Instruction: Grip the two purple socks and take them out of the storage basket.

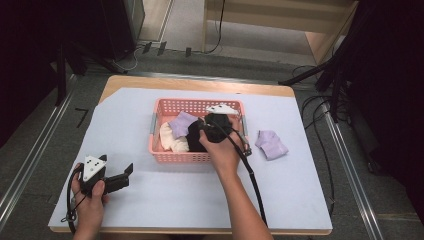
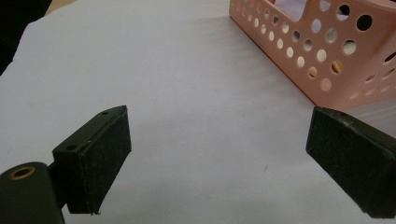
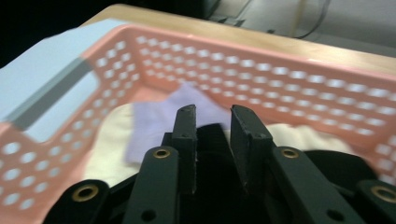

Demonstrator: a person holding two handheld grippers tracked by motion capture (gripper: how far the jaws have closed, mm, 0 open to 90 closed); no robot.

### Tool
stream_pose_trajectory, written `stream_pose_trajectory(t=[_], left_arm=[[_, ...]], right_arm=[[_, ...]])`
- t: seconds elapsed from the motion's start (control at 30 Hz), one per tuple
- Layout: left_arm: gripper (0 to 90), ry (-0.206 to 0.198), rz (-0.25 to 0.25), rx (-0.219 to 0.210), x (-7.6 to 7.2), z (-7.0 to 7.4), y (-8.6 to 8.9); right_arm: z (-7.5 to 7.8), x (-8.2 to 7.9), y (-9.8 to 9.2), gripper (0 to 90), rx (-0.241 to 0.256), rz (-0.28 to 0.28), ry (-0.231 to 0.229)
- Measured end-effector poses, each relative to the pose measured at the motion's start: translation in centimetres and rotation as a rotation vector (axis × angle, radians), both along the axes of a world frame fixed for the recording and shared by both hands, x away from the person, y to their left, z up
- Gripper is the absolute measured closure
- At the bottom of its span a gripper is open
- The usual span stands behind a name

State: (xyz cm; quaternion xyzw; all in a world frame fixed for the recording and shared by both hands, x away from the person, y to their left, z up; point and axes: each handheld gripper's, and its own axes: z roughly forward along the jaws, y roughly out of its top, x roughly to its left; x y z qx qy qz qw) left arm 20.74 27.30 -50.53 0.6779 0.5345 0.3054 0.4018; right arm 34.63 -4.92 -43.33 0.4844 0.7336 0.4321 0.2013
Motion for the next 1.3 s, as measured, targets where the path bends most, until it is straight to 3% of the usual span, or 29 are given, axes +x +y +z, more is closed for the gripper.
stream_pose_trajectory(t=[0.13,0.27,0.4,0.47,0.73,0.83,0.93,1.07,1.17,1.23,1.3], left_arm=[[7.4,-0.002,0.000,-0.002,0.0,0.0,0.0],[7.4,-0.004,0.003,-0.007,0.0,0.0,0.0],[7.3,-0.004,0.004,-0.008,0.0,0.0,0.0],[7.4,-0.006,0.004,-0.010,0.1,0.0,0.0],[7.4,-0.004,0.003,-0.010,0.0,0.0,0.0],[7.4,-0.003,0.001,-0.010,0.0,0.0,0.1],[7.4,-0.004,0.001,-0.011,0.0,0.0,0.1],[7.4,-0.002,0.000,-0.010,0.0,0.0,0.1],[7.4,-0.002,0.000,-0.011,0.0,0.0,0.1],[7.4,0.001,-0.002,-0.010,0.0,0.0,0.1],[7.4,-0.001,-0.001,-0.010,0.0,0.0,0.1]], right_arm=[[0.1,0.2,3.0,75.0,-0.040,0.085,0.027],[-0.3,1.4,5.1,75.3,-0.078,0.135,0.114],[-1.2,2.6,6.2,76.8,-0.087,0.116,0.181],[-1.5,3.0,6.6,77.4,-0.081,0.112,0.240],[-2.1,4.3,8.0,75.9,-0.145,0.089,0.399],[-2.2,4.6,8.3,72.4,-0.166,0.082,0.422],[-2.3,5.0,8.4,69.3,-0.191,0.039,0.455],[-2.8,5.4,8.7,70.1,-0.229,0.057,0.526],[-2.9,5.4,8.8,86.1,-0.242,0.082,0.531],[-2.9,5.2,8.8,88.4,-0.246,0.098,0.534],[-2.7,4.9,8.7,88.8,-0.237,0.106,0.495]])
